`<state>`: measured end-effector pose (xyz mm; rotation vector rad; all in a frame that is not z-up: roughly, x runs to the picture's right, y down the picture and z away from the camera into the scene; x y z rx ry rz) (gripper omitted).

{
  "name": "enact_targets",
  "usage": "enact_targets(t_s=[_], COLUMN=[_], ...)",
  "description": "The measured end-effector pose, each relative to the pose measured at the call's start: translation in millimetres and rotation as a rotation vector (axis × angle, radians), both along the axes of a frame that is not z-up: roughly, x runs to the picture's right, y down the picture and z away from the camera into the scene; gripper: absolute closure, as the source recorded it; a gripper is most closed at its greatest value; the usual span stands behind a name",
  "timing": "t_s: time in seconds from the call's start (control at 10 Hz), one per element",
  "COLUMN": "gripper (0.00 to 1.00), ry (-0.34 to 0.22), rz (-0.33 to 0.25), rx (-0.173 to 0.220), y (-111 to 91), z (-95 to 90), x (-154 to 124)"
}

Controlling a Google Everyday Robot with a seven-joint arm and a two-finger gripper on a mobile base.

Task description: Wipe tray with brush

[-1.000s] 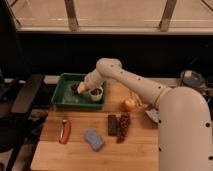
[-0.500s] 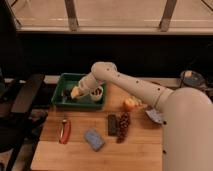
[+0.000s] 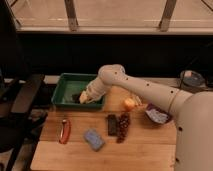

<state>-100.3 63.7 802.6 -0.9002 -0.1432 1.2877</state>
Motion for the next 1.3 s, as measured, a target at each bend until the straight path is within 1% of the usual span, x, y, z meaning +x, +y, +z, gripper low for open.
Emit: enact_targets(t_s=[0.2,0.3,0.4,0.5,0.6,0.8,0.9,1.0,1.2,1.3], gripper=[1.00,1.00,1.00,1.00,1.00,1.00,1.00,1.00,1.00,1.00], ry=[0.034,0.037,0.031,0.012,-0.007,-0.060,-0.106,-0.137,-0.176,-0.178], rz=[0.000,0.000,0.003,0.008,0.015,0.022,0.019,0.013,-0.005,-0.010], rx=[0.009,0.018,0.025,0.033,0.038,0.047,0.048,0.045,0.034,0.026], y=[-14.0,-22.7,-29.0,-34.7,-36.8,-39.8,-39.2,-35.5,-20.2,-13.4], z=[15.1,22.6,27.7,32.9,33.2,30.9,26.5,20.8,2.6,-3.8], x=[6.6,6.1,2.4,-9.3,-19.5,-46.1,-66.5,-77.8,-89.2,-86.5])
